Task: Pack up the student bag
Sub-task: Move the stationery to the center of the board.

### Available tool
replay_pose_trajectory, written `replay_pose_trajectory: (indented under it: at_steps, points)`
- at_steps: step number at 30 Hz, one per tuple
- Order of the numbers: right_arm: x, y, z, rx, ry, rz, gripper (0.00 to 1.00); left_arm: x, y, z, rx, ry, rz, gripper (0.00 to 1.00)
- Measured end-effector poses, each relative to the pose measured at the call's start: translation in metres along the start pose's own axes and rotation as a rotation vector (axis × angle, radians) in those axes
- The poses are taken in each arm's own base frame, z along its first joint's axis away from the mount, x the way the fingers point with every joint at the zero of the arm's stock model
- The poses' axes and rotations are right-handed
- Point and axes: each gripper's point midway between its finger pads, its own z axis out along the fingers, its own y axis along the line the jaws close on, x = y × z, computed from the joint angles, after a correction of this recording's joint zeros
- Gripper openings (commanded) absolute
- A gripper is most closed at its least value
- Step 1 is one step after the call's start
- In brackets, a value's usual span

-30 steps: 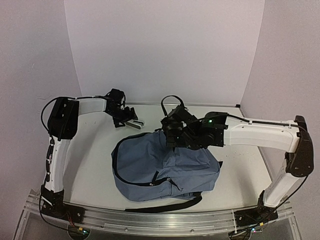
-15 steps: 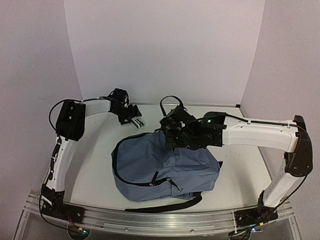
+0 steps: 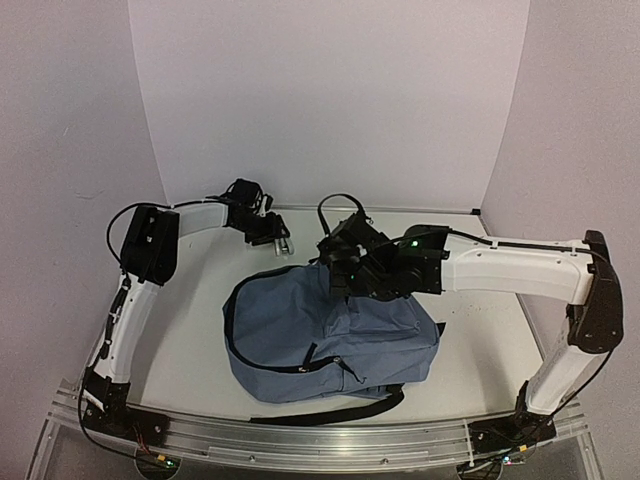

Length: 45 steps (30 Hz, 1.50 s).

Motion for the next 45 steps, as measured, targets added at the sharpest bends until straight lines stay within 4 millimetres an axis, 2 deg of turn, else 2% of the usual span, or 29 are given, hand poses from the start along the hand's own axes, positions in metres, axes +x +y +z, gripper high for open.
replay_pose_trajectory:
  at_steps: [3, 8, 10, 13, 22, 24, 29, 37, 42, 45]
  points:
    - [0.000, 0.000, 0.000, 0.000, 0.000, 0.002, 0.00, 0.003, -0.003, 0.001, -0.013, -0.003, 0.057, 0.45]
    - [0.000, 0.001, 0.000, -0.002, 0.001, 0.003, 0.00, 0.013, -0.005, -0.010, -0.057, 0.005, 0.151, 0.38]
    - [0.000, 0.001, 0.000, -0.002, 0.002, 0.004, 0.00, 0.027, 0.002, -0.017, -0.088, 0.036, 0.171, 0.35]
    - [0.000, 0.001, 0.001, -0.002, 0.003, 0.007, 0.00, 0.038, 0.004, -0.027, -0.110, 0.057, 0.195, 0.30]
    - [0.001, 0.001, 0.001, -0.002, 0.003, 0.020, 0.00, 0.056, 0.017, -0.055, -0.182, 0.071, 0.218, 0.04]
    - [0.001, 0.001, 0.001, -0.002, 0.003, 0.022, 0.00, 0.063, 0.025, -0.064, -0.201, 0.076, 0.222, 0.00]
    - [0.001, 0.001, 0.001, -0.001, 0.003, 0.025, 0.00, 0.084, 0.037, -0.089, -0.212, 0.084, 0.222, 0.00]
    - [0.001, 0.001, 0.001, -0.002, 0.004, 0.029, 0.00, 0.098, 0.049, -0.109, -0.263, 0.091, 0.220, 0.00]
    - [0.001, 0.001, 0.001, -0.001, 0.004, 0.029, 0.00, 0.118, 0.062, -0.135, -0.356, 0.110, 0.200, 0.00]
    - [0.001, 0.001, 0.001, -0.002, 0.004, 0.029, 0.00, 0.126, 0.074, -0.154, -0.444, 0.116, 0.172, 0.06]
